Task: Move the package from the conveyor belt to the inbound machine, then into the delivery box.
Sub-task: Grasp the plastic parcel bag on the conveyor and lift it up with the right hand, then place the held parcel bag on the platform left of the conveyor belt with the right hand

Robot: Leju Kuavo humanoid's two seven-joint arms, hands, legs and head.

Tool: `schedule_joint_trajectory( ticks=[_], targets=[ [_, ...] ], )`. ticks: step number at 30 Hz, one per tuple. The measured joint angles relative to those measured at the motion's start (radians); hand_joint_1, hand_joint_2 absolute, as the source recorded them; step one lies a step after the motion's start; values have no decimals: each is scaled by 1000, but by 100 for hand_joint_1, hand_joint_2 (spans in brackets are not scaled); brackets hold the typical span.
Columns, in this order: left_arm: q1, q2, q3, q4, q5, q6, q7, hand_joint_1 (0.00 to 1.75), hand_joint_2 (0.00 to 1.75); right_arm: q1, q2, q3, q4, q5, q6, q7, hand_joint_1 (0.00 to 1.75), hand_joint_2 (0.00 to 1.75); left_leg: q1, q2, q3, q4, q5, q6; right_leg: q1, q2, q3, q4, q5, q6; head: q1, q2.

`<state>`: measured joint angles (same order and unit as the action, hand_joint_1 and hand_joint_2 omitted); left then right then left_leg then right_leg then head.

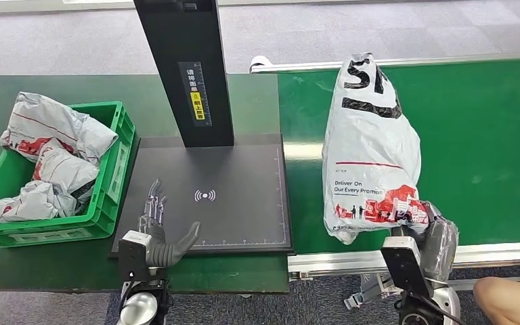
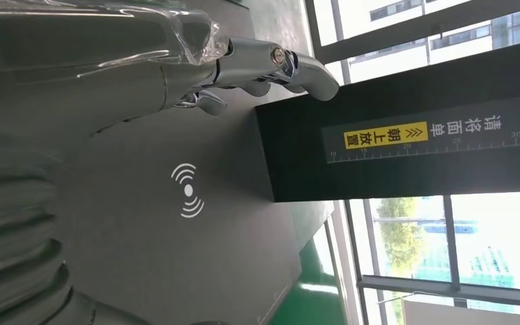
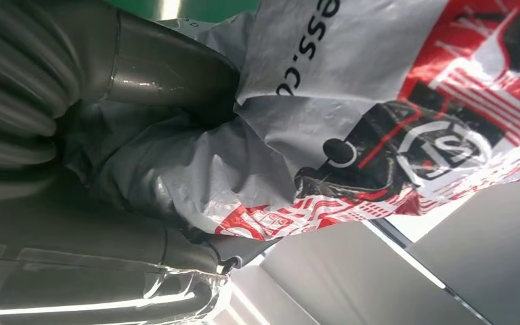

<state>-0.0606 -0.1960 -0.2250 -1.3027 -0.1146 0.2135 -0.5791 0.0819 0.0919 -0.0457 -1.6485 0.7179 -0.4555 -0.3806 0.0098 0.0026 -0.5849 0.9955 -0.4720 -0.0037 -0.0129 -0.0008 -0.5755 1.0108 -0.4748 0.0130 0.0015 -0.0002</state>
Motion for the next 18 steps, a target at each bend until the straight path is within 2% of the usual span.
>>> schedule_joint_trajectory(
  ticks=[3,5,10,18],
  targets=[
    [5,3,12,-5,-6,6,-5,0,175,6,-4,25,-37,64,35,-1,175,175,0,2,-1,0,0,0,0,0,0,0,0,0,0,0],
    [5,5,20,-6,-10,3,-9,0,175,-15,-10,63,-35,159,63,15,175,175,0,2,0,0,0,0,0,1,0,0,0,0,0,0],
    [-12,6,29,0,-14,-12,-17,0,175,-149,-30,205,93,431,49,95,175,175,0,3,1,0,2,1,0,1,1,0,1,0,0,0],
    [-67,11,36,42,-1,13,-42,0,175,-366,-45,388,325,547,65,158,175,175,0,2,1,0,2,1,0,1,1,1,2,0,0,0]
  ],
)
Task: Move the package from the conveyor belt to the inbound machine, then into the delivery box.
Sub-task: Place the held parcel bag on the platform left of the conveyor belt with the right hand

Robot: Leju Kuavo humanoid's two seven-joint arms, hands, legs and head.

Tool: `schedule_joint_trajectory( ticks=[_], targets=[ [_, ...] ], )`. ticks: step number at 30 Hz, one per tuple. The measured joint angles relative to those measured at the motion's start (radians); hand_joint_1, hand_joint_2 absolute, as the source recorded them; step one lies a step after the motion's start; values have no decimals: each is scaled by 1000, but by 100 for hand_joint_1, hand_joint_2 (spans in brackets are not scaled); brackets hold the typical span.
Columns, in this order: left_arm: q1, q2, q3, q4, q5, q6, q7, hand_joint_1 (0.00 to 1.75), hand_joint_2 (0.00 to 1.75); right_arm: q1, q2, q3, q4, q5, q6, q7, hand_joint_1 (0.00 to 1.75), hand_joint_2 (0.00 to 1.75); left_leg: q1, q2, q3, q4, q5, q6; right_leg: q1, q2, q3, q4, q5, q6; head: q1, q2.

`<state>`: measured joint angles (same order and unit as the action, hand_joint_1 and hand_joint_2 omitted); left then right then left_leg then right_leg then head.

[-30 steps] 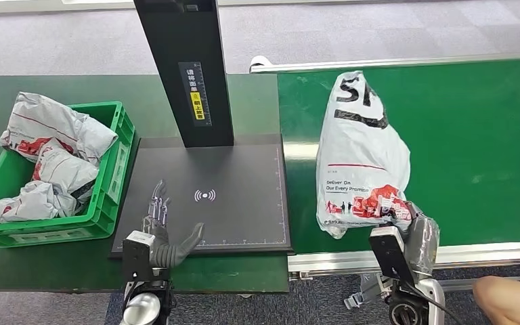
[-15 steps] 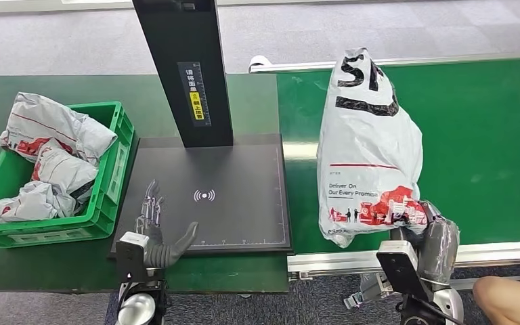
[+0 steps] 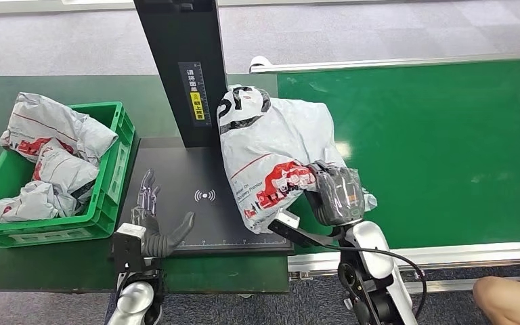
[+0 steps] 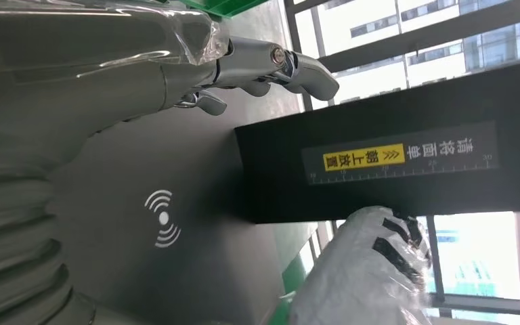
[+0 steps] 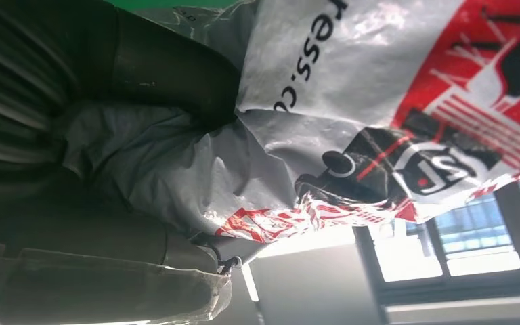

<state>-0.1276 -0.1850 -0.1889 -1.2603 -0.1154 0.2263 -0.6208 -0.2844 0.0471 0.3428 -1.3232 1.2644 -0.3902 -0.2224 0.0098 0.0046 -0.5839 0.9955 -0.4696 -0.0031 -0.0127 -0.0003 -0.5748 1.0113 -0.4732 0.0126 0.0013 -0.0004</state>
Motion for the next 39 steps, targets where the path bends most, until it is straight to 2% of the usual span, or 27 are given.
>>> schedule_joint_trajectory(
  ticks=[7,12,16,19,23,25,32,39],
  targets=[
    [-29,14,38,9,2,45,-8,0,175,-72,-6,112,104,1,5,0,175,175,0,0,-1,0,0,0,0,0,-1,0,0,0,0,0],
    [-29,18,78,-14,-3,59,-10,0,175,-115,12,173,165,-41,26,-23,175,175,0,0,-1,0,0,0,0,0,-1,0,0,0,0,0],
    [-29,20,92,-32,-11,59,-10,0,175,-133,37,206,205,-120,62,-63,2,175,0,0,-1,0,0,0,0,0,-1,0,0,0,0,0],
    [-32,20,95,-34,-12,59,-10,0,175,-140,55,220,223,-267,141,-116,0,175,0,0,-1,0,0,0,0,0,-1,0,0,0,0,0],
    [-41,20,100,-34,-15,59,-10,0,175,-139,69,214,230,-590,339,-211,0,175,0,0,-1,0,0,0,0,0,-2,0,0,0,0,0],
    [-45,20,102,-34,-17,60,-10,0,175,-138,70,206,230,-674,394,-233,0,175,0,0,-1,0,0,0,0,0,-1,0,0,0,0,0],
    [-48,20,104,-34,-19,61,-9,0,175,-138,71,192,230,-712,424,-243,0,175,0,0,-1,0,0,0,0,0,-1,0,0,0,0,0],
    [-46,20,106,-34,-26,60,-4,0,175,-130,68,169,221,-815,466,-255,0,175,0,0,-1,0,0,0,0,0,-2,0,0,0,0,0]
  ],
)
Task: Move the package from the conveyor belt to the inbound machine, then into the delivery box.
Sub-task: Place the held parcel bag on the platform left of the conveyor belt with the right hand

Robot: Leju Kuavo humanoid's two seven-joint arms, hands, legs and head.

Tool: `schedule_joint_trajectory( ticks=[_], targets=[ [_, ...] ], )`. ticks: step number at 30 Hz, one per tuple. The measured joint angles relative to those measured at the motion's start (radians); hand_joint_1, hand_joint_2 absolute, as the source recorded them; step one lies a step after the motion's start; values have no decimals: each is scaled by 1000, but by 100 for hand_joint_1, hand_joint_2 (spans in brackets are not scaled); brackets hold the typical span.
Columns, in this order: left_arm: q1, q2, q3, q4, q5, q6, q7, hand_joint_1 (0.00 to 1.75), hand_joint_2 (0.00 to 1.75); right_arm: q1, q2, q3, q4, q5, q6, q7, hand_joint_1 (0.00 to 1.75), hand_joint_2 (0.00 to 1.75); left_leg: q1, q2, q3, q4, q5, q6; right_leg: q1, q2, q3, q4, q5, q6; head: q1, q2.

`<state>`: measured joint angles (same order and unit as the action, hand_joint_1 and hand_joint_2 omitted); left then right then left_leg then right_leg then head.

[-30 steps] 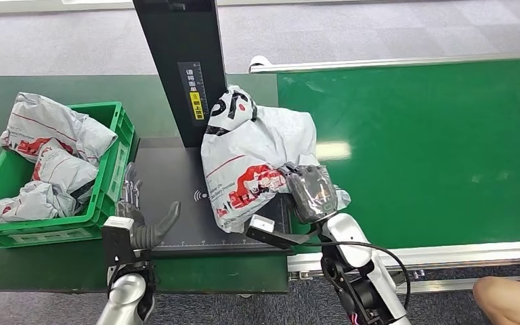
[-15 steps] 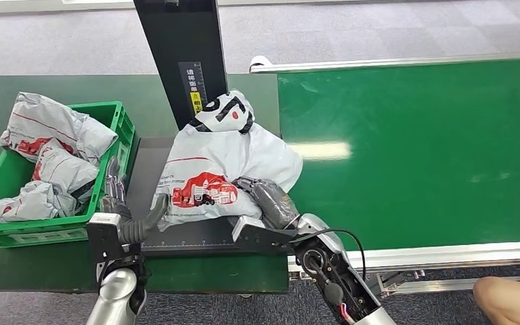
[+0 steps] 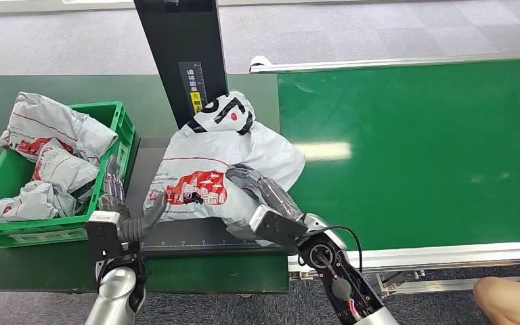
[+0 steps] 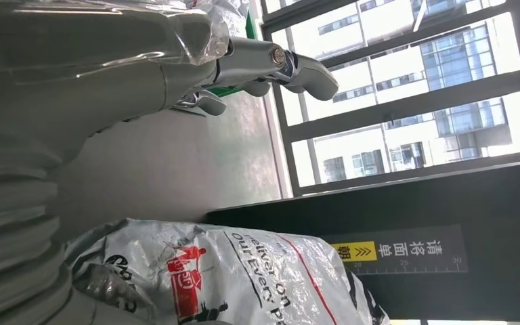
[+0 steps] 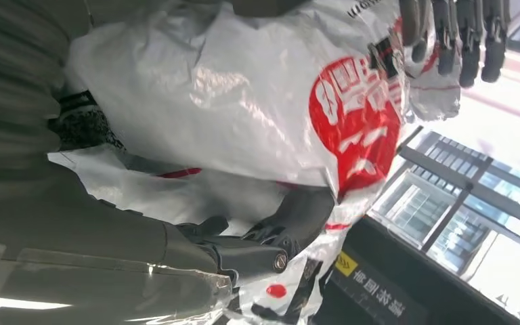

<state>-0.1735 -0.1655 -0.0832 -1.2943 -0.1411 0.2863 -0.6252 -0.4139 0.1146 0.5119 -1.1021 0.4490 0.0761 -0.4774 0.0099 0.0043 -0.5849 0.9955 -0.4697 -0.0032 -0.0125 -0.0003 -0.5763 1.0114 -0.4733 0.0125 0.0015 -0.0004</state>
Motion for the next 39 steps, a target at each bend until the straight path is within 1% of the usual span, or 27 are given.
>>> schedule_joint_trajectory(
  ticks=[11,16,19,24,29,33,36,39],
  targets=[
    [7,-6,0,0,-8,-8,5,0,175,26,-14,-24,-41,-27,-7,-13,0,175,0,0,0,0,0,0,0,0,0,0,0,0,0,0],
    [7,-9,0,6,-28,-18,15,0,175,50,-15,-48,-81,-149,51,-51,0,175,0,0,0,0,0,0,0,0,0,0,0,0,0,0],
    [7,-8,0,8,-55,7,11,0,175,78,-22,-75,-135,-222,79,-61,0,175,0,0,0,0,0,0,0,0,-1,0,0,0,0,0],
    [5,11,2,-34,-137,56,11,0,175,139,-48,-163,-237,-312,79,-68,0,175,0,-1,0,0,0,0,0,0,0,0,0,0,0,0],
    [5,47,26,-98,-173,77,13,0,175,239,-74,-277,-338,-311,71,-71,0,175,0,-1,0,0,-1,0,0,0,-1,0,0,0,0,0],
    [5,70,38,-151,-227,84,6,0,175,308,-86,-361,-383,-296,66,-73,0,175,0,-1,0,0,-1,0,0,0,0,0,0,0,0,0],
    [6,80,37,-191,-283,79,4,0,175,360,-88,-406,-396,-279,56,-88,0,175,0,-1,0,0,-1,0,0,0,0,0,0,0,0,0],
    [4,91,13,-228,-348,28,15,0,175,399,-88,-431,-400,-273,47,-102,0,175,0,-1,0,0,-1,0,0,0,0,0,0,0,0,0]
  ],
)
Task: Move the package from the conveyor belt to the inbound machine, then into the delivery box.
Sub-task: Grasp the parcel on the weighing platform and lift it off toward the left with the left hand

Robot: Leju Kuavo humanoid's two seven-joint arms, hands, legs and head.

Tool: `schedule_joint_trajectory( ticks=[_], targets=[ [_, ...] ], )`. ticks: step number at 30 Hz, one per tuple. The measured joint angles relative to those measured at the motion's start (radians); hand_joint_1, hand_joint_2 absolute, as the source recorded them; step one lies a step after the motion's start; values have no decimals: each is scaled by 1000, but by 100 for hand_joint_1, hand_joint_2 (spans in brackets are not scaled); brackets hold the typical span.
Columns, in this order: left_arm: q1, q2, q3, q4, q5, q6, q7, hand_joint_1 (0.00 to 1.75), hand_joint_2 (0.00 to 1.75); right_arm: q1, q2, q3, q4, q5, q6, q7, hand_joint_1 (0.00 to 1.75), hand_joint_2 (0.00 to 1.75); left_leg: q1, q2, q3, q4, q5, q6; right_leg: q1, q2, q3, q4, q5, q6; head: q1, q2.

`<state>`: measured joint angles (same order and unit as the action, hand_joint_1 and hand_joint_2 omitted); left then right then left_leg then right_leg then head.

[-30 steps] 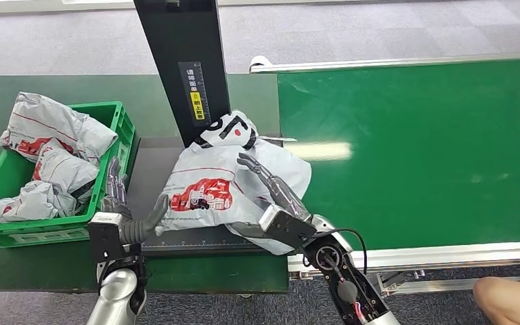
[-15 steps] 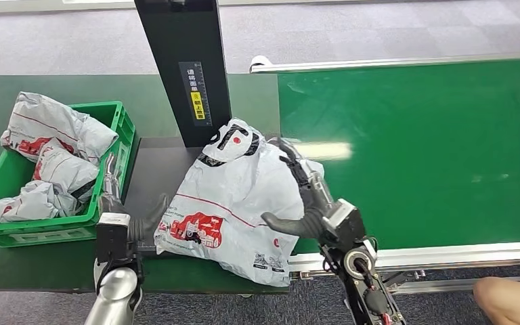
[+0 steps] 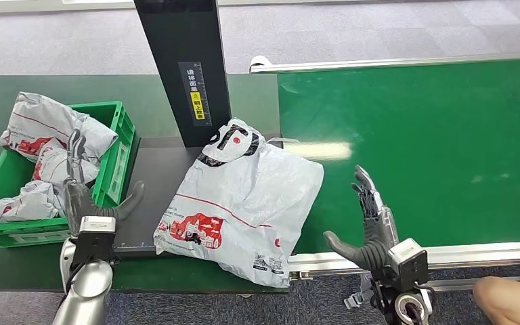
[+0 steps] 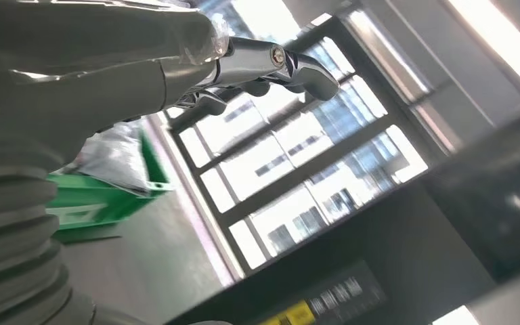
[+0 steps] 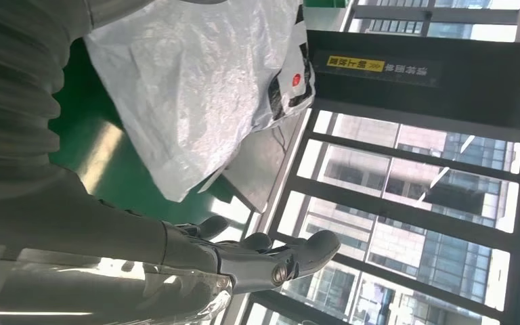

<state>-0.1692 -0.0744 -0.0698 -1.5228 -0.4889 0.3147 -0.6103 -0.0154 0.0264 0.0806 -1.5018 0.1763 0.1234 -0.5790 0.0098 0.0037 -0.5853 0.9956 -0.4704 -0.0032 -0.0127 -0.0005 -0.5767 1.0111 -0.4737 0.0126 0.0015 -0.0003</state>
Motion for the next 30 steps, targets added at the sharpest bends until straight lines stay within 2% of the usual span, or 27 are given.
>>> schedule_joint_trajectory(
  ticks=[3,8,21,30],
  targets=[
    [-9,10,-62,-12,-66,-61,39,0,175,9,0,-13,0,1,-1,-3,0,175,0,0,0,0,0,0,0,0,0,0,0,0,0,0],
    [-29,21,-147,-13,-87,-71,62,0,175,9,1,-23,0,3,-1,0,0,175,0,1,1,0,0,0,0,0,0,0,0,0,0,0],
    [-41,44,-197,-11,-91,-84,69,0,175,9,1,-27,0,2,-3,4,0,175,0,1,0,0,0,0,0,0,0,0,0,0,0,0],
    [-69,42,-340,119,-167,-119,120,0,175,1,3,-27,0,-18,0,16,0,175,0,1,0,0,0,0,0,0,0,0,0,0,0,0]
  ],
)
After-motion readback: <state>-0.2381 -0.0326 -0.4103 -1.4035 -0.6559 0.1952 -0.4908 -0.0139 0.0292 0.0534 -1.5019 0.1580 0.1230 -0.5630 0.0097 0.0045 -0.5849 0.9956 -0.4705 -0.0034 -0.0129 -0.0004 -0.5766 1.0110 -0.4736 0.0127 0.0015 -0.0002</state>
